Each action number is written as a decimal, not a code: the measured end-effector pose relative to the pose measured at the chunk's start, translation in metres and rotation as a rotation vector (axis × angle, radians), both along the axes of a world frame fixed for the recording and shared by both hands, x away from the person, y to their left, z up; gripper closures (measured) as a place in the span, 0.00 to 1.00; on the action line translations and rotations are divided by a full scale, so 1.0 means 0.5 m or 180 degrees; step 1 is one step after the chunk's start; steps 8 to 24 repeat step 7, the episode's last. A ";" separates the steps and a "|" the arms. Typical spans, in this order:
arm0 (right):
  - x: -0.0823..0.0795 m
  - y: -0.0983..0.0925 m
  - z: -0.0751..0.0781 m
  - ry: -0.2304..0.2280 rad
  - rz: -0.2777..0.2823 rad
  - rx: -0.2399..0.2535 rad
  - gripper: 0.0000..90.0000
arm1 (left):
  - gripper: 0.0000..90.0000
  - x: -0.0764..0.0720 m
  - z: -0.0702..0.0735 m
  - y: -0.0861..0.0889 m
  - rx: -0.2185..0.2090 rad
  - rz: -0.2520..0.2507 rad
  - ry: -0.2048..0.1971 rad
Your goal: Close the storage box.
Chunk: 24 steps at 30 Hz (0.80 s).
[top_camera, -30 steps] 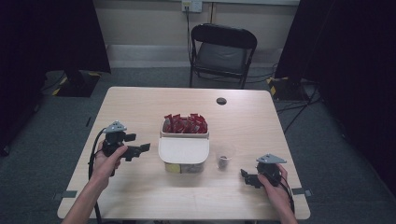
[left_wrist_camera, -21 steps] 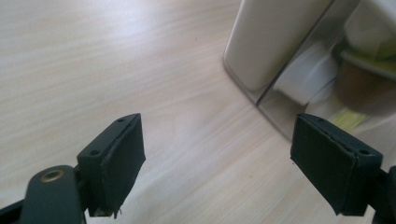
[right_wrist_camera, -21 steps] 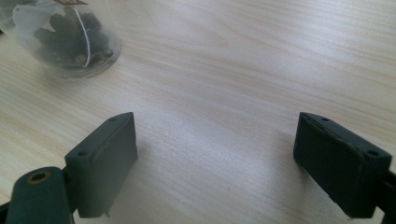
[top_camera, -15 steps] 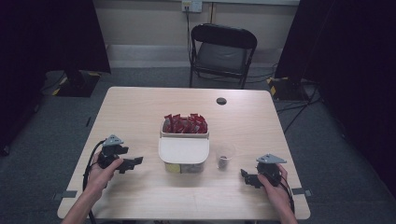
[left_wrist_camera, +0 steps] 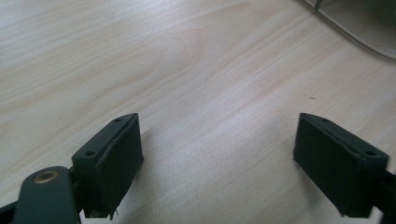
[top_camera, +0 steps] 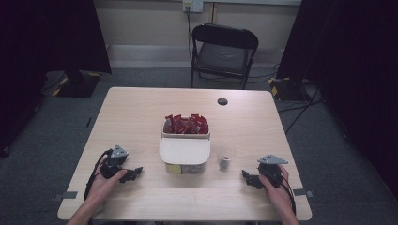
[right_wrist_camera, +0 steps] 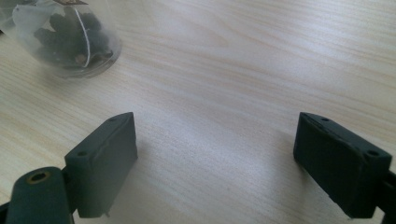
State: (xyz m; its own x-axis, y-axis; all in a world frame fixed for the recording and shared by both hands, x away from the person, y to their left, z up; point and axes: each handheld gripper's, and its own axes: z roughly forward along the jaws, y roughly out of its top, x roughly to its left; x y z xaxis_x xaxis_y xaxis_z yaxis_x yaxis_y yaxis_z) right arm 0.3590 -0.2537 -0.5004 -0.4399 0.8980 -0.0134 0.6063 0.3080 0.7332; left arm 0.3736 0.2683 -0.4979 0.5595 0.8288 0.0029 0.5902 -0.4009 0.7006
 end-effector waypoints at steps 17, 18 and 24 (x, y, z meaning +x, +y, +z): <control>0.000 0.000 0.000 0.0002 -0.0013 -0.0005 0.13 | 0.04 0.005 -0.009 0.002 -0.0043 0.0053 -0.0074; 0.000 0.000 0.000 0.0002 -0.0013 -0.0005 0.13 | 0.04 0.005 -0.009 0.002 -0.0043 0.0053 -0.0074; 0.000 0.000 0.000 0.0002 -0.0013 -0.0005 0.13 | 0.04 0.005 -0.009 0.002 -0.0043 0.0053 -0.0074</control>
